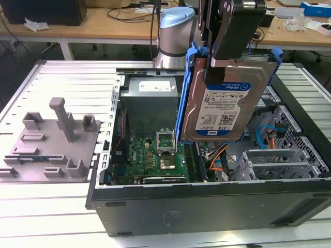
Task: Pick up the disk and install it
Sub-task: 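Insert the disk into the insertion slot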
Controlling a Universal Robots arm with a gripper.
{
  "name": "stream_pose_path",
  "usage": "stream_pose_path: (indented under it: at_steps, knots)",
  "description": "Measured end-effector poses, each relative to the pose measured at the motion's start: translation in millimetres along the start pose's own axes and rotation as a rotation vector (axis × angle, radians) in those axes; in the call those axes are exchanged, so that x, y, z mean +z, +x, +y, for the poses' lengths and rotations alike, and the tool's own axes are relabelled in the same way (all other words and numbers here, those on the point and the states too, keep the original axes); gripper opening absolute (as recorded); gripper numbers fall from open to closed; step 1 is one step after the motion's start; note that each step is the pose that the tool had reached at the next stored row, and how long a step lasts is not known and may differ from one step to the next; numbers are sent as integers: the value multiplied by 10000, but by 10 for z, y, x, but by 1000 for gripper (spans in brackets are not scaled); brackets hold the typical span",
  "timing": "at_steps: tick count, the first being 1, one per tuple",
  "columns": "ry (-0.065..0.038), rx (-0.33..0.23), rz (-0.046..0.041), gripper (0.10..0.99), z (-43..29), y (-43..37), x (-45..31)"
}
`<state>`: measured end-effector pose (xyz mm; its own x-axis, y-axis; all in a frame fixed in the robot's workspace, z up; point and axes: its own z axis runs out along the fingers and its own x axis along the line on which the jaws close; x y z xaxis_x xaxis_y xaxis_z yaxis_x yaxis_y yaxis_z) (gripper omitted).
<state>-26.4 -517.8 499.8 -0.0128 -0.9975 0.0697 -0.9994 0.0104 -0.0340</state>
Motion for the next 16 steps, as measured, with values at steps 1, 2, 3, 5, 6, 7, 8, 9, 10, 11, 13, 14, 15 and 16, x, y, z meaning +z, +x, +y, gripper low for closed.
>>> stream_pose_path:
  at_steps: [1, 2, 3, 5, 6, 7, 8, 9, 10, 11, 13, 14, 15, 16]
  knots:
    - [1, 0, -8, 369, 0, 0, 0]
    - [8, 1, -44, 369, 0, 0, -1]
    - [14, 0, -67, 369, 0, 0, 0]
    - [40, -4, -175, 369, 0, 0, 0]
    - [51, -5, -219, 369, 1, 0, 0]
    - [65, -8, -271, 369, 1, 0, 0]
    - [76, -9, -304, 369, 1, 2, 0]
    - [104, -13, -338, 369, 0, 4, 1]
    - [130, -15, -351, 369, 0, 7, 1]
    - [173, -16, -361, 369, 0, 11, 2]
    - [220, -17, -371, 369, 0, 17, 3]
    - [246, -18, -382, 369, 0, 22, 5]
    - [264, -16, -393, 369, 0, 25, 5]
    - [286, -15, -414, 369, 1, 31, 6]
